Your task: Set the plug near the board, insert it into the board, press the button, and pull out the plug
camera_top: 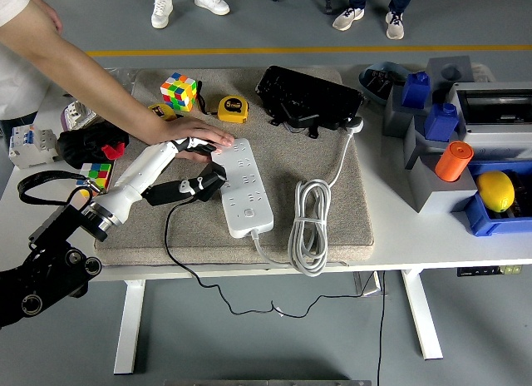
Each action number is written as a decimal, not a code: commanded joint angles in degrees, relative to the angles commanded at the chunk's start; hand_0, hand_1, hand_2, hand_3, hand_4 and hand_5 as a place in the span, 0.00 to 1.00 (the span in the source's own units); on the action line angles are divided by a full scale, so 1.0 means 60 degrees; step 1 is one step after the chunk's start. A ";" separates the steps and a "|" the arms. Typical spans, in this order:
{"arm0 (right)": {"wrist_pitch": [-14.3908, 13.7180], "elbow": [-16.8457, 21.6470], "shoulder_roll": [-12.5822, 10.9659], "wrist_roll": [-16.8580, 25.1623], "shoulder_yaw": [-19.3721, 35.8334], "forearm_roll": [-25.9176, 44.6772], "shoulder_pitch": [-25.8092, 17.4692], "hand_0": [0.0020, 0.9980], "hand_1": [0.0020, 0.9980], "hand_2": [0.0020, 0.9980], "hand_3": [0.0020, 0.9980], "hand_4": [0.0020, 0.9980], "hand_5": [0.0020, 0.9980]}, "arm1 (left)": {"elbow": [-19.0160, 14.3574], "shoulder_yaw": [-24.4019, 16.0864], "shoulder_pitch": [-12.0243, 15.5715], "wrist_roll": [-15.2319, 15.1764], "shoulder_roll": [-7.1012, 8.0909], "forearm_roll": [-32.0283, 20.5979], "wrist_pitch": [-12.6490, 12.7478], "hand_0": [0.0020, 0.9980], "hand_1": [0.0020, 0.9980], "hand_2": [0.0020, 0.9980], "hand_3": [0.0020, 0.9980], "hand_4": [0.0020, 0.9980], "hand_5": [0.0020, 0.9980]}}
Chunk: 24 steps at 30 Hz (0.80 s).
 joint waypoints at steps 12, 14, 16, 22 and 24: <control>-0.0002 0.0004 -0.0022 0.0003 -0.0062 0.0023 0.0007 0.70 0.70 0.67 0.57 1.00 0.49 | 0.0233 0.0331 0.0023 0.0441 -0.0120 0.0263 -0.0065 0.74 0.76 0.75 0.76 0.81 0.96; -0.0001 0.0013 -0.0029 0.0005 -0.0072 0.0020 0.0012 0.70 0.70 0.67 0.57 1.00 0.49 | 0.0341 0.0334 -0.0001 0.0451 -0.0160 0.0245 -0.0050 0.74 0.76 0.75 0.76 0.81 0.96; -0.0002 0.0016 -0.0030 0.0005 -0.0080 0.0019 0.0016 0.70 0.70 0.67 0.57 1.00 0.49 | 0.0428 0.0333 -0.0020 0.0453 -0.0188 0.0224 -0.0040 0.74 0.76 0.75 0.76 0.81 0.96; 0.0003 0.0016 -0.0009 0.0003 -0.0065 0.0022 0.0019 0.70 0.70 0.67 0.57 1.00 0.49 | 0.0850 0.0491 -0.0180 0.0565 -0.0310 0.0146 0.0004 0.74 0.76 0.75 0.76 0.81 0.96; 0.0004 0.0017 -0.0007 0.0003 -0.0063 0.0022 0.0018 0.70 0.70 0.67 0.57 1.00 0.49 | 0.1005 0.0525 -0.0217 0.0605 -0.0358 0.0114 0.0021 0.74 0.76 0.75 0.76 0.81 0.96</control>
